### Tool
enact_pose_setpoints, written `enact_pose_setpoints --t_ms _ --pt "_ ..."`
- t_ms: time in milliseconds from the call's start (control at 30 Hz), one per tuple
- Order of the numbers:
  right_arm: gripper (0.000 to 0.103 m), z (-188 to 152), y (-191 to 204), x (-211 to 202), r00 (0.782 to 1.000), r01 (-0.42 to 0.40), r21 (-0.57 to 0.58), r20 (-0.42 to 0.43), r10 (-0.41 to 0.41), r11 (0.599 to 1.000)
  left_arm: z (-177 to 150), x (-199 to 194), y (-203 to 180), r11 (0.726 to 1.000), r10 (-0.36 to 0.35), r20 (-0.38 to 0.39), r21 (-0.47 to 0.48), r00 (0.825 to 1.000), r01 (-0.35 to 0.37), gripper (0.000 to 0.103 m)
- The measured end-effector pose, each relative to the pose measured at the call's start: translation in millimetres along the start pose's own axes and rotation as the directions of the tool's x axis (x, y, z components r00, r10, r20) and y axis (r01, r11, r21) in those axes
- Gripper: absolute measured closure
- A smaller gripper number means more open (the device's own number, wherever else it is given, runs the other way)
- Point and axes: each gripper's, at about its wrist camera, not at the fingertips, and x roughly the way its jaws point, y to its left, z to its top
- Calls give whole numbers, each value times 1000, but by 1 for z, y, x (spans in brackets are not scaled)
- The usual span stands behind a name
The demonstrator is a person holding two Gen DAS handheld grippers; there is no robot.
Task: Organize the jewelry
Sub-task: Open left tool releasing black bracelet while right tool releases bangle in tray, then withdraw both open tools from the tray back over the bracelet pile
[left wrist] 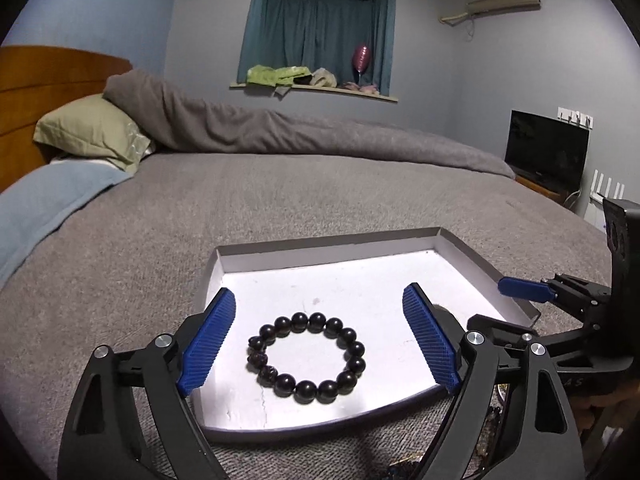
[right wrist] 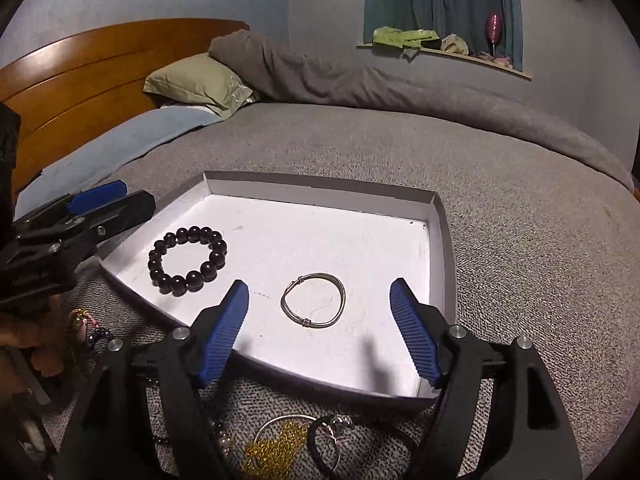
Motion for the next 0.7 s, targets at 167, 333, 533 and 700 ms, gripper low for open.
enact_pose_setpoints --t_ms 167,333,533,700 --pt "22 -6 0 -11 1000 -5 5 17 5 1000 -5 -7 2 1000 4 3 -3 1000 -4 17" --pt "14 -12 2 -23 999 -13 8 38 13 1000 -11 -19 -1 1000 0 2 14 1000 0 17" --pt "7 -17 3 -36 998 -14 23 64 12 1000 -17 -34 -1 1000 -3 14 9 1000 3 16" --pt "6 -22 2 -45 997 -10 30 79 7 1000 -25 -42 0 1000 4 3 21 1000 -4 15"
